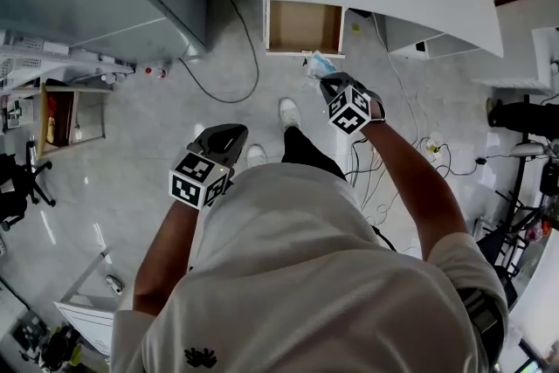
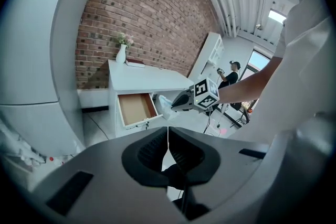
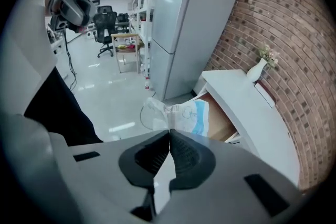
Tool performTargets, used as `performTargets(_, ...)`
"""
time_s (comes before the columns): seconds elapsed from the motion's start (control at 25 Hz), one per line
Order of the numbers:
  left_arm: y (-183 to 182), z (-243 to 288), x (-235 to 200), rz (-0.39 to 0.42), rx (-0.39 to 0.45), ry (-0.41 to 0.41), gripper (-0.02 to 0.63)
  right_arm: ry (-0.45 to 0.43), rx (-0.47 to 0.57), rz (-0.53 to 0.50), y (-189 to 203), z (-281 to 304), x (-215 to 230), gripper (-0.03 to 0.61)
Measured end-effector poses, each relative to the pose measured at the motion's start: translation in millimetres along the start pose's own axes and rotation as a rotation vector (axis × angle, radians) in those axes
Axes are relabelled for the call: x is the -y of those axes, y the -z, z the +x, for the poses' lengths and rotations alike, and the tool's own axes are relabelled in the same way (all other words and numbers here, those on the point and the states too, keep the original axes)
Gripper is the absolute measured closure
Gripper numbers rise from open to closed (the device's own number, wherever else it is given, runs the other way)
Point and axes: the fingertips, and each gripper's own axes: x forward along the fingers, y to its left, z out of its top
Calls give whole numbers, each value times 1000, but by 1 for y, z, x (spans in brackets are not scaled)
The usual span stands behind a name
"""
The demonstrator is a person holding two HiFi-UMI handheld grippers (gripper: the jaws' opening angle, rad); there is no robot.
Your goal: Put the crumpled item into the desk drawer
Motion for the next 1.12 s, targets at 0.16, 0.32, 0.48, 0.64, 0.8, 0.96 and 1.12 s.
performTargets(0.16,-33,37,-16,-24,-19,-40,589,-12,-19,-35,10,50,63,549)
performTargets(0.32,-62,75,-31,-51,-42,-72,589,-24,-41,-65,24,102,119,549)
performTargets(0.48,-80,106,-39,-91,-70,-105,589,-55,-74,-72,48,155,157,549)
performTargets(0.64,-91,137,-54,-134,-94,-131,589,-60,-107,-66,68,204,194,549)
performTargets(0.8,-95,157,-66,-157,-119,-132,589,-70,-149,-71,80,250,212,549)
performTargets(0.96,-95,172,-75,-183,-137,-134,589,-74,-177,-59,89,285,224,549)
performTargets(1.12,-93,185,-86,-209,-151,-147,589,-73,-207,-39,101,317,235,549)
